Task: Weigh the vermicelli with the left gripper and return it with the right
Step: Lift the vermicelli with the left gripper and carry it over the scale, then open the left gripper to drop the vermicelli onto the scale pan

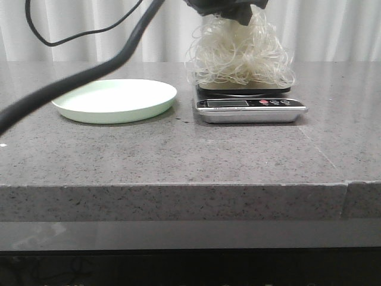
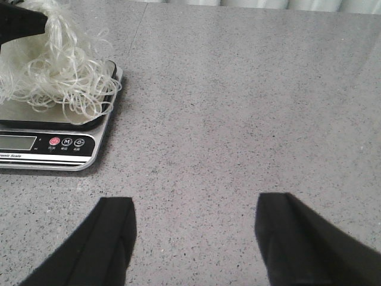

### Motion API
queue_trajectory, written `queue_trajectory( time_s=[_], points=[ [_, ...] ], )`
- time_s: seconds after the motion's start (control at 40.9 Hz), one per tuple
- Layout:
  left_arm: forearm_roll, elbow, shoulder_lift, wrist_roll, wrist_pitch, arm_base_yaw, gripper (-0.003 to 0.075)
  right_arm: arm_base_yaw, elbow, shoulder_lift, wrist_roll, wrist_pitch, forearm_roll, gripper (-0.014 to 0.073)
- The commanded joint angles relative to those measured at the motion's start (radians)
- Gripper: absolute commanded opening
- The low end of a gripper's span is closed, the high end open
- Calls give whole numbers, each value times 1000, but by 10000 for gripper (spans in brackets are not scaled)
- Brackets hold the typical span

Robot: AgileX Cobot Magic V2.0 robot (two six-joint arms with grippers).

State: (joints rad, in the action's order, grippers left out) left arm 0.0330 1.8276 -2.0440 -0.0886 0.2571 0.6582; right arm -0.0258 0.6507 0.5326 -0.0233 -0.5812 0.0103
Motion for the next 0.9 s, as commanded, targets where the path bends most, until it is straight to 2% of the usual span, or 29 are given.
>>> queue_trajectory(
  time_s=[0.0, 0.049, 0.318, 0.734, 0.88],
  points=[
    [-10, 39, 67, 6, -75, 11, 522, 6, 33, 10, 4, 76, -10, 535],
    [-10, 39, 67, 6, -58, 11, 541, 6, 33, 10, 4, 78, -10, 535],
    [-5, 39, 159, 6, 80, 11, 542, 6, 33, 10, 4, 116, -10, 535],
    [-25, 24, 492, 14, 403, 7, 542, 6, 33, 10, 3, 135, -10, 535],
    [-45, -79, 611, 18, 386, 7, 542, 6, 33, 10, 3, 134, -10, 535]
  ],
)
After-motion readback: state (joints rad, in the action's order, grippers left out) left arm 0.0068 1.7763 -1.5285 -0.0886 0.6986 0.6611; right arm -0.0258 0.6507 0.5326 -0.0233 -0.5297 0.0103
